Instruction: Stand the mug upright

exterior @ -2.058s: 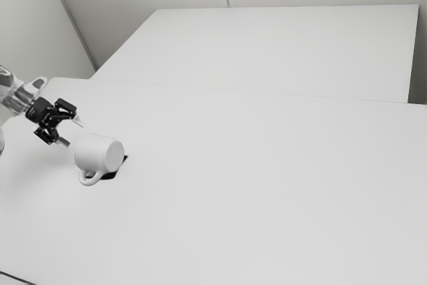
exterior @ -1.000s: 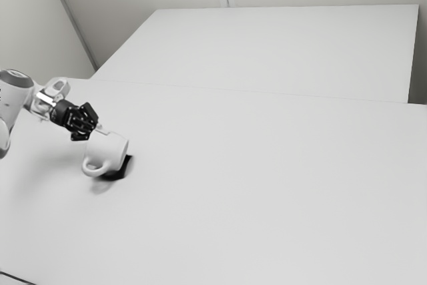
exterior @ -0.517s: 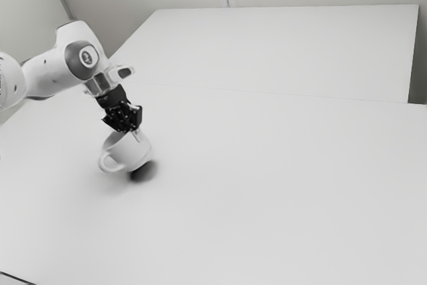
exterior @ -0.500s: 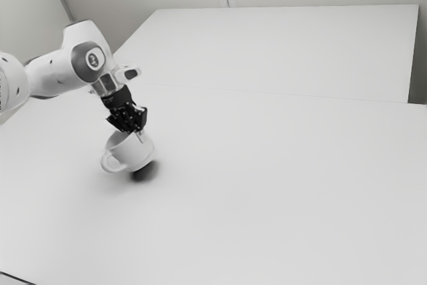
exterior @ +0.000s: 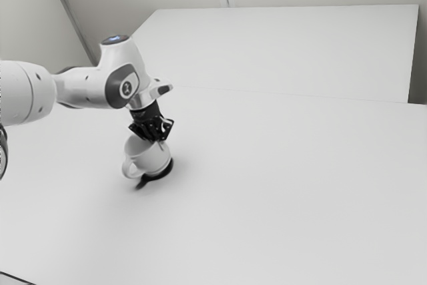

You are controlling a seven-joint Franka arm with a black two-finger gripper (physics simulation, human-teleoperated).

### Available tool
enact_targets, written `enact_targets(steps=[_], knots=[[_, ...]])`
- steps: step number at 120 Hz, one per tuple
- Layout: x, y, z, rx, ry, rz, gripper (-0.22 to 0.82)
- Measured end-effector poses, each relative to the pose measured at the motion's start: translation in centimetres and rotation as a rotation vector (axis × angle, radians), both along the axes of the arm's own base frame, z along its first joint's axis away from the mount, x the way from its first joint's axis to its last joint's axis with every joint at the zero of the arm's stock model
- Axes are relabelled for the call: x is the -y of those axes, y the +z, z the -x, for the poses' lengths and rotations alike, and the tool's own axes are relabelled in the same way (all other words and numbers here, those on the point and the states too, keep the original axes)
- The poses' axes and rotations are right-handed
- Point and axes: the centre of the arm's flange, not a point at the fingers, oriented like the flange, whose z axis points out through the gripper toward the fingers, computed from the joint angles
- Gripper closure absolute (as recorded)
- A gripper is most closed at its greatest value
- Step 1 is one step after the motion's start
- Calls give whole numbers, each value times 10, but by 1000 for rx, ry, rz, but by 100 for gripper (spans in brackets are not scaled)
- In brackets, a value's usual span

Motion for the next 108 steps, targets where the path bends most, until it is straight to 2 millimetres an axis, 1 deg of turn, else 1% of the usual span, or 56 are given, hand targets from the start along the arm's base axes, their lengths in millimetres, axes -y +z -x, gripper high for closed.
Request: enact_targets(steps=[8,10,20,31,40,50,58,63,68,79,91,100,108], knots=[[0,-4,-2,3,25,-4,77],[0,-5,-2,3,31,-4,76],[5,-5,-3,9,50,2,57],[9,3,-3,21,61,0,38],[9,18,0,36,66,-9,26],[9,32,2,50,73,-14,18],[11,49,3,75,77,-15,13],[10,55,4,83,80,-15,11],[9,61,5,87,84,-15,9],[11,82,3,108,68,-42,6],[15,115,-3,126,40,-91,4],[16,136,-1,131,29,-118,3],[16,159,1,141,23,-144,2]])
